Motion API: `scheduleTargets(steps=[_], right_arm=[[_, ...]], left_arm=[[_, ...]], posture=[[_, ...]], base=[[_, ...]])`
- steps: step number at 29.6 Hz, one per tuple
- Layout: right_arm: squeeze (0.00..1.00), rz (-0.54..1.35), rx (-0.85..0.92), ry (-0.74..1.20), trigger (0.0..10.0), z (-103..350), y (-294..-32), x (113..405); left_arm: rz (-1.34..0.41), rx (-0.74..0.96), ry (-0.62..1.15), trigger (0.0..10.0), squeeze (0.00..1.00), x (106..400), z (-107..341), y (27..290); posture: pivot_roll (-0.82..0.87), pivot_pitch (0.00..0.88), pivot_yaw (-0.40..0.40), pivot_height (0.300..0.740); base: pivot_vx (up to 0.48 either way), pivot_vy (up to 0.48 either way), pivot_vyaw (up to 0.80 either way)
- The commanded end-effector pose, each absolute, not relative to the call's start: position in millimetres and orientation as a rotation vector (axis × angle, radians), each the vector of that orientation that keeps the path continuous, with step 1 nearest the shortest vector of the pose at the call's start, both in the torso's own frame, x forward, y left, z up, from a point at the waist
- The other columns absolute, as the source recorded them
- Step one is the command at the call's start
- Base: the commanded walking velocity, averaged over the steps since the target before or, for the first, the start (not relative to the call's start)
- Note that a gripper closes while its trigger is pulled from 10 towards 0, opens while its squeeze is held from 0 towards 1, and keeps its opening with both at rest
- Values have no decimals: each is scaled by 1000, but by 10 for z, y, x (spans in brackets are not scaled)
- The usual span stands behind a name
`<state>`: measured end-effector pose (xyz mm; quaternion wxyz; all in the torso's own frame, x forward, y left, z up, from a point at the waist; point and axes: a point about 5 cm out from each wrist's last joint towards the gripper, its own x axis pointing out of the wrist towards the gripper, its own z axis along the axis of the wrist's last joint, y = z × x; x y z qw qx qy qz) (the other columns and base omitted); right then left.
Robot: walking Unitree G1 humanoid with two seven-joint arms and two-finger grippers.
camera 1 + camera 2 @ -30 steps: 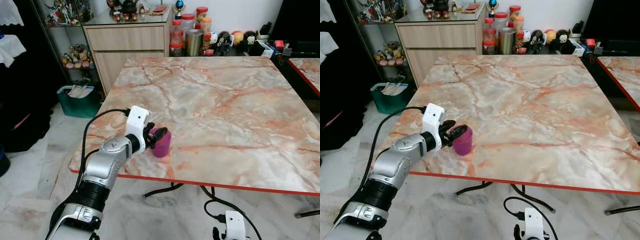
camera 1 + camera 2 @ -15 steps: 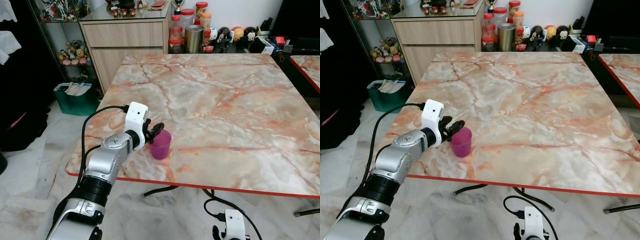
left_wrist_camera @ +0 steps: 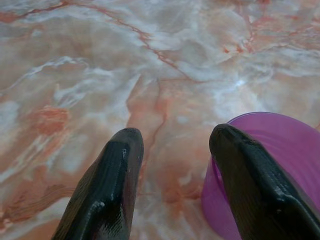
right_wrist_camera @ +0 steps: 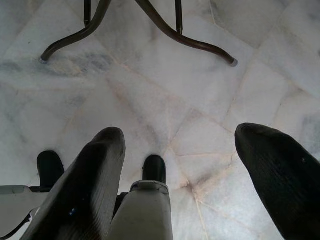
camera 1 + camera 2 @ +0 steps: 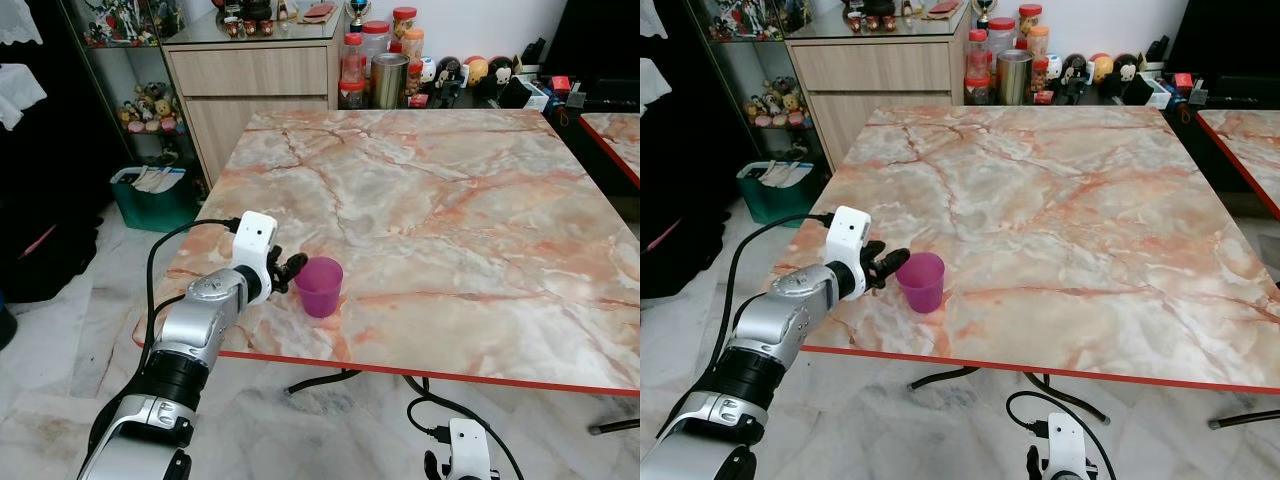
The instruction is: Setting the table
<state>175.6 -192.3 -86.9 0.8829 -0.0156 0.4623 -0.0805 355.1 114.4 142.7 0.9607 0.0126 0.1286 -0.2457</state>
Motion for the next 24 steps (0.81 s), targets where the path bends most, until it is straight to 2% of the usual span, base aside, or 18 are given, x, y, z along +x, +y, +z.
scheduleTargets(steps=[1,12,24], right_arm=[[0,-164,-27,955,10000,-854,-1905,1793],[0,-165,-29,955,10000,-852,-1914,1796],[0,-160,-26,956,10000,-852,-1896,1801]], left_arm=[[-483,34,268,10000,0,3562,1423,1216],[-463,-11,201,10000,0,3608,1554,1233],[-537,47,215,10000,0,3574,1559,1180]], posture=[[14,0,50,740],[13,0,48,740],[15,0,50,740]], base=[[0,0,0],[0,0,0],[0,0,0]])
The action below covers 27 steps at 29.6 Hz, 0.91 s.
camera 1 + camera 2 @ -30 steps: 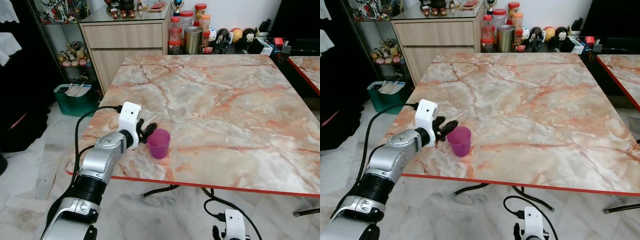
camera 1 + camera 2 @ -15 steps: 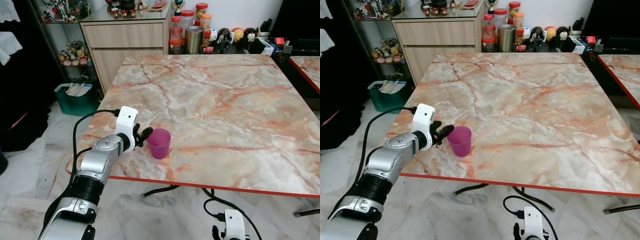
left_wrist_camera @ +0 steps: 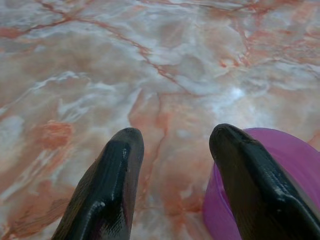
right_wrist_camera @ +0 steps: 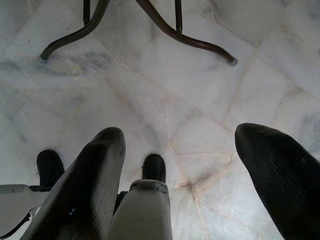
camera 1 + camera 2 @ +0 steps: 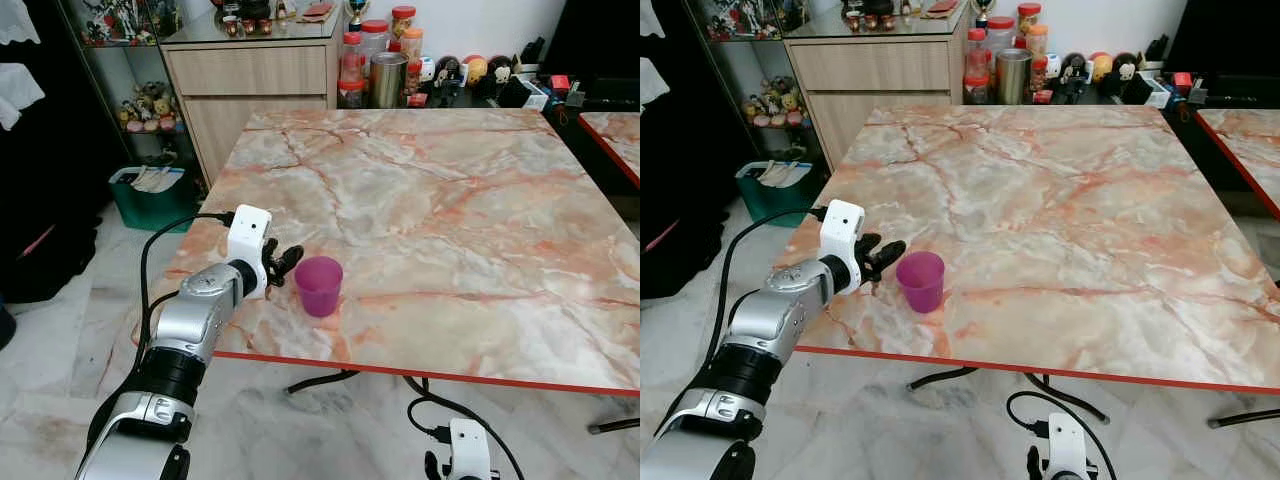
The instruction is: Setting the table
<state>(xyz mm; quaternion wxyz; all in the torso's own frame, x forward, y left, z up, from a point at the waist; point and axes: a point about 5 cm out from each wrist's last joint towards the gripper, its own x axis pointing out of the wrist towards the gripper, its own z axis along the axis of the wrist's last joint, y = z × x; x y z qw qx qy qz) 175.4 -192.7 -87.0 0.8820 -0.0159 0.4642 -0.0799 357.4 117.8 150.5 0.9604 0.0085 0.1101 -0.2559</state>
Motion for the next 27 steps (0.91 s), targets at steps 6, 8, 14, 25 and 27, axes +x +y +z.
scheduleTargets(steps=[6,8,14,25,27], right_arm=[[0,-160,-26,958,10000,-853,-1894,1800],[0,-160,-25,958,10000,-854,-1891,1799],[0,-159,-25,958,10000,-854,-1889,1801],[0,-159,-26,959,10000,-854,-1888,1801],[0,-159,-26,959,10000,-854,-1888,1800]], left_arm=[[-577,58,227,10000,0,3540,1520,1134],[-590,59,226,10000,0,3532,1516,1118],[-609,59,215,10000,0,3526,1543,1090],[-661,106,243,10000,0,3473,1464,1030],[-663,106,247,10000,0,3470,1457,1022]], posture=[[15,0,50,740],[13,0,51,740],[15,0,50,740],[16,0,51,740],[16,0,51,740]], base=[[0,0,0],[0,0,0],[0,0,0],[0,0,0],[0,0,0]])
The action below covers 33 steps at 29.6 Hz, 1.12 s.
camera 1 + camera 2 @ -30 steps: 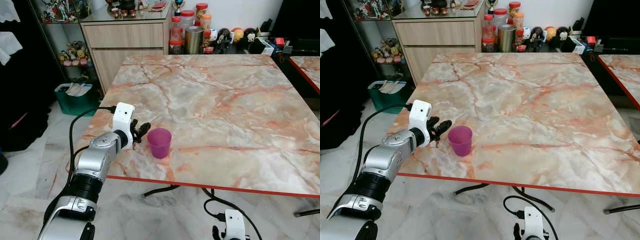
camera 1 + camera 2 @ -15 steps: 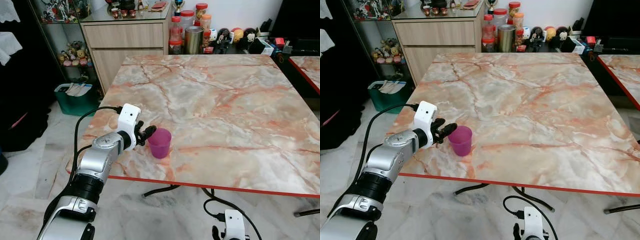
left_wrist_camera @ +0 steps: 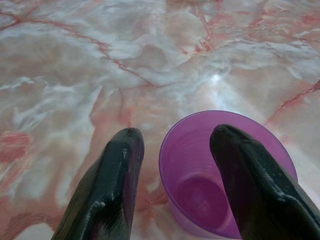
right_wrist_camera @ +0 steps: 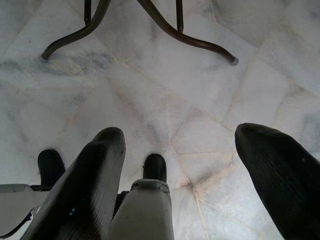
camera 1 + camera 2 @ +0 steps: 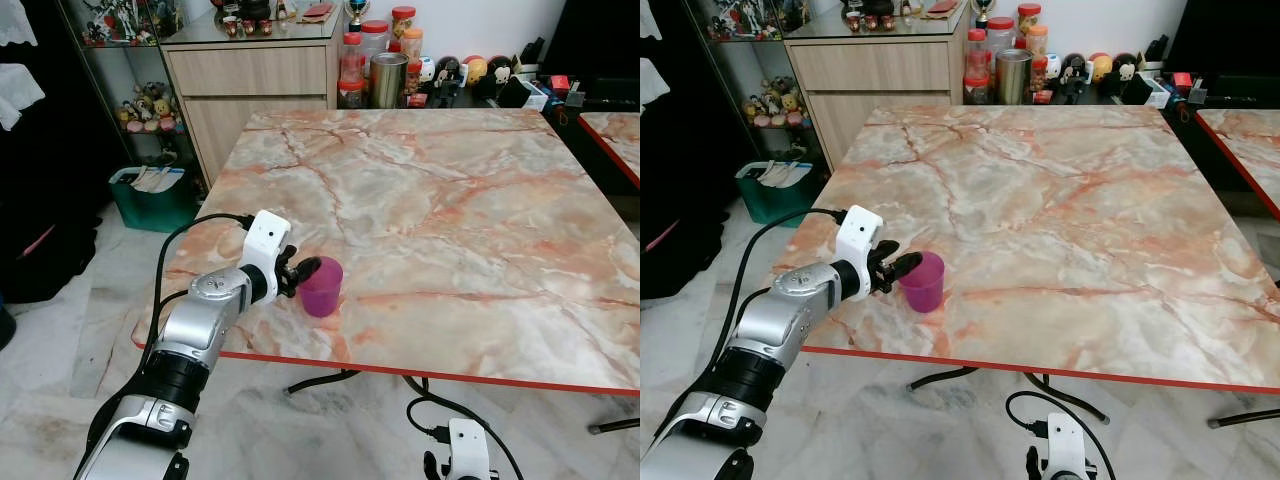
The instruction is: Setting the table
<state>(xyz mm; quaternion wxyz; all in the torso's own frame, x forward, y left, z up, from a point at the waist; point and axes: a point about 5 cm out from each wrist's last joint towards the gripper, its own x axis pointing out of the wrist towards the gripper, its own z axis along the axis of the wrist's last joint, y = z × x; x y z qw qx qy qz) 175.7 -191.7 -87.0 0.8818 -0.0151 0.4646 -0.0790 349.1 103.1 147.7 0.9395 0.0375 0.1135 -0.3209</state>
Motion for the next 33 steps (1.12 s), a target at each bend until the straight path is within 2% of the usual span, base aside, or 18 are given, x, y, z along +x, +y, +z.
scheduleTargets(steps=[1,33], right_arm=[[0,-159,-26,959,10000,-854,-1888,1800],[0,-158,-25,958,10000,-853,-1885,1803]], left_arm=[[-663,108,250,10000,0,3469,1450,1017],[-647,152,297,10000,0,3466,1346,982]], posture=[[16,0,51,740],[11,0,53,740]], base=[[0,0,0],[0,0,0]])
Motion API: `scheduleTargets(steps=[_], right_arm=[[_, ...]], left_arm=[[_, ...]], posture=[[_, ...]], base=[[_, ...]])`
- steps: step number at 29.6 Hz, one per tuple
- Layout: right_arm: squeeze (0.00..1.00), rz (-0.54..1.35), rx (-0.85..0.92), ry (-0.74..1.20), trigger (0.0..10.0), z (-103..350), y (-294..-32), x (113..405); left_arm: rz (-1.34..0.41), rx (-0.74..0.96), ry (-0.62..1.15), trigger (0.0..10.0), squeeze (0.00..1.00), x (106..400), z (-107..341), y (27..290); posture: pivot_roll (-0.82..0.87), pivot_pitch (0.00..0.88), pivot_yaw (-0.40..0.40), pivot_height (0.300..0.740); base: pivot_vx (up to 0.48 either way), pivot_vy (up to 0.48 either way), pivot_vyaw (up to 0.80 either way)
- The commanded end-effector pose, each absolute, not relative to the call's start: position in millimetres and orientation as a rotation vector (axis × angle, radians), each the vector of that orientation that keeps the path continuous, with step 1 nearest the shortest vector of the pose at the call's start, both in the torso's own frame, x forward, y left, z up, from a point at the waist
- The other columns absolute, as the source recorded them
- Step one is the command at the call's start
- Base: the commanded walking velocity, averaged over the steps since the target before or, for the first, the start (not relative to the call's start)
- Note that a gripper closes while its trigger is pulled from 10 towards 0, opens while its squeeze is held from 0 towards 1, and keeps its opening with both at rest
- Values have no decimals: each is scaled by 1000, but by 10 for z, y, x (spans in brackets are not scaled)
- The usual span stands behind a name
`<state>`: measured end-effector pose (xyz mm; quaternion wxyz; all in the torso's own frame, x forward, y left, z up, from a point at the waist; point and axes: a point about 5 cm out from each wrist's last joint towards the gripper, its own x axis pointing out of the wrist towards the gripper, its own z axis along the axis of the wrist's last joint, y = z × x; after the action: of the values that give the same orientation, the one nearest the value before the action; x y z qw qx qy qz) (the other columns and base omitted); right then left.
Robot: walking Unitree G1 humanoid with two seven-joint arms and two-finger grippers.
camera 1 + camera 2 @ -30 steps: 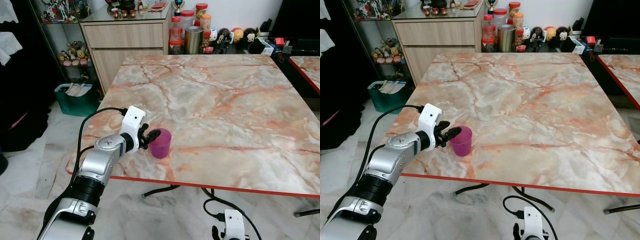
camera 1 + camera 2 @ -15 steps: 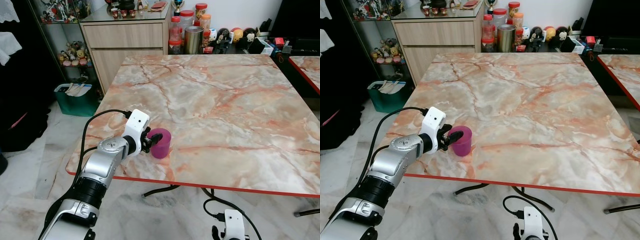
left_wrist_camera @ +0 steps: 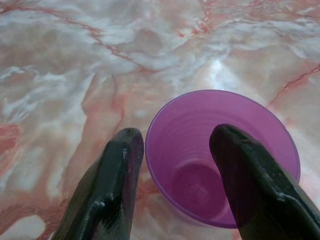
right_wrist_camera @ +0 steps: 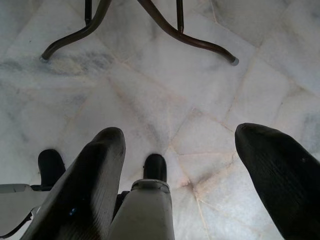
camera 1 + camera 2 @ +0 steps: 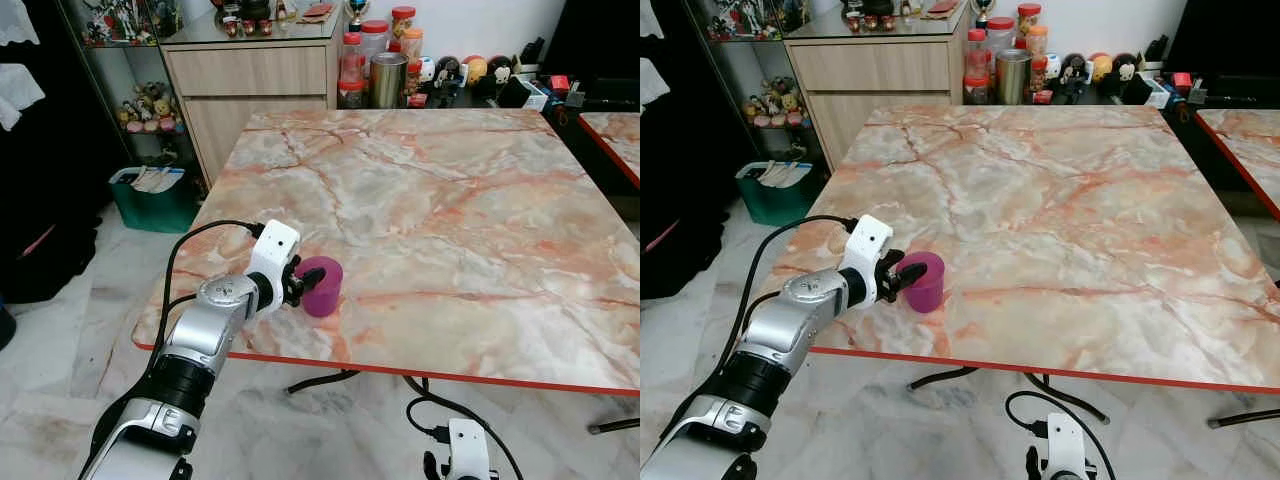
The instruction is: Setting the table
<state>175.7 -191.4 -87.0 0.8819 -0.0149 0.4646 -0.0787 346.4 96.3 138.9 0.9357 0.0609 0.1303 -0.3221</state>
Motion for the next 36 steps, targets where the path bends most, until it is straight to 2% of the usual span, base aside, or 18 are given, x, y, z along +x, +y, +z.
scheduleTargets(steps=[1,6,7,8,9,10,13,14,32,36], right_arm=[[0,-158,-25,958,10000,-853,-1885,1803],[0,-160,-24,957,10000,-852,-1884,1805],[0,-161,-24,957,10000,-853,-1885,1804],[0,-161,-24,957,10000,-853,-1886,1803],[0,-161,-24,957,10000,-853,-1886,1803],[0,-162,-24,958,10000,-854,-1886,1802],[0,-163,-24,958,10000,-854,-1886,1800],[0,-163,-24,958,10000,-855,-1886,1800],[0,-165,-24,959,10000,-856,-1888,1796],[0,-164,-26,959,10000,-856,-1893,1794]], left_arm=[[-647,152,297,10000,0,3466,1346,982],[-641,153,301,10000,0,3469,1338,979],[-639,153,300,9020,0,3471,1338,979],[-635,153,300,3490,0,3475,1341,983],[-635,153,300,3490,0,3475,1341,983],[-631,153,299,1569,0,3480,1343,989],[-629,154,300,980,0,3482,1343,991],[-629,154,300,0,0,3482,1343,991],[-635,161,299,0,0,3480,1343,994],[-555,86,252,0,0,3538,1404,1053]], posture=[[11,0,53,740],[9,0,55,740],[11,0,54,740],[10,0,55,740],[10,0,55,740],[10,0,55,740],[11,0,55,740],[11,0,55,740],[11,0,56,740],[7,0,53,740]], base=[[0,0,0],[0,0,0],[0,0,0],[0,0,0],[0,0,0],[0,0,0],[0,0,0],[0,0,0],[0,0,0],[0,0,0]])
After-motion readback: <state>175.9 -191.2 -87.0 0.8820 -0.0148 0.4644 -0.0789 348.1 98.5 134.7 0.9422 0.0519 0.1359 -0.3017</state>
